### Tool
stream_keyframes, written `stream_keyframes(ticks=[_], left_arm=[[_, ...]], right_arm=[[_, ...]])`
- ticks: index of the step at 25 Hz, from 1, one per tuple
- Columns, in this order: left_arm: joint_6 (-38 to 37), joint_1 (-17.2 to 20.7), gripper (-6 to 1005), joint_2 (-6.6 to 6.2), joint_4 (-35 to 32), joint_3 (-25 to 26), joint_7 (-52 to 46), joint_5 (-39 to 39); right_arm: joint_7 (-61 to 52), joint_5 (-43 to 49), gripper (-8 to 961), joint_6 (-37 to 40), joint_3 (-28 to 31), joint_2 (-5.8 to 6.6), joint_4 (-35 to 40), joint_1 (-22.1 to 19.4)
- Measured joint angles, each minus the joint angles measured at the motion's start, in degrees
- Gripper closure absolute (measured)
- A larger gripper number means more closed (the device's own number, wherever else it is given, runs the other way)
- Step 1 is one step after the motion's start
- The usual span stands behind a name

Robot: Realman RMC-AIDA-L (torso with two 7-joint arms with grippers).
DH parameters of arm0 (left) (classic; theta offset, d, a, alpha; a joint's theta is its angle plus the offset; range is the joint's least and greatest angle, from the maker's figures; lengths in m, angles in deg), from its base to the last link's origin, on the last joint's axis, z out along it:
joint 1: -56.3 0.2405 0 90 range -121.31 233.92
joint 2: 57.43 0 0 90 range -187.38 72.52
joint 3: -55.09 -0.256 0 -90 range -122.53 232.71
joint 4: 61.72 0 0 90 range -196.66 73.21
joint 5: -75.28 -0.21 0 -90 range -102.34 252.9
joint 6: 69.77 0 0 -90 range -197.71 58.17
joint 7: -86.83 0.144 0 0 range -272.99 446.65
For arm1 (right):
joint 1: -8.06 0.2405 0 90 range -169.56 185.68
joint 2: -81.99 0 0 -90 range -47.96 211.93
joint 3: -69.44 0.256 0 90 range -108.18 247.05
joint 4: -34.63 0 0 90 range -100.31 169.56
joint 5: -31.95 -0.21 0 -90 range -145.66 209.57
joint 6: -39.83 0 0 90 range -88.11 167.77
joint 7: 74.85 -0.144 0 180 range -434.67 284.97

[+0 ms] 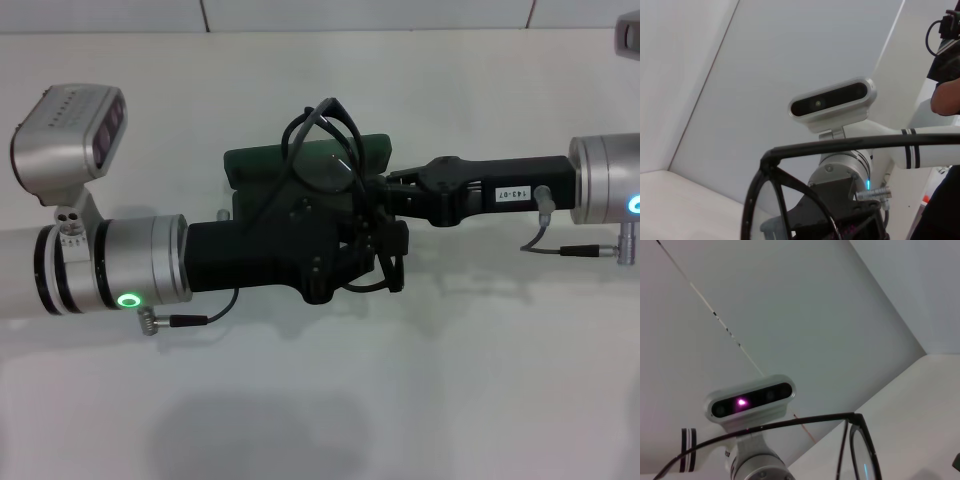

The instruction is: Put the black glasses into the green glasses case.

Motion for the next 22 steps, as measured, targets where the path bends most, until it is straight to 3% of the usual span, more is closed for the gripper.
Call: stream_keyframes(ticks=[8, 16, 22], left_arm=[[-2.4, 0.3, 1000, -0.29, -0.6, 0.0, -1.6, -0.4], [-5.0, 0.9, 1000, -1.26, -0.9, -0.2, -4.8, -0.8], [-5.1, 0.9, 1000, -0.99, -1.6, 0.0, -5.7, -0.6]], right_arm=[[0.2, 0.0, 902, -0.1, 0.8, 0.43, 0.1, -0.5], [2.3, 0.1, 902, -0.3, 3.9, 0.93, 3.3, -3.7], [3.2, 0.5, 903, 0.1, 3.6, 0.99, 3.9, -4.3]])
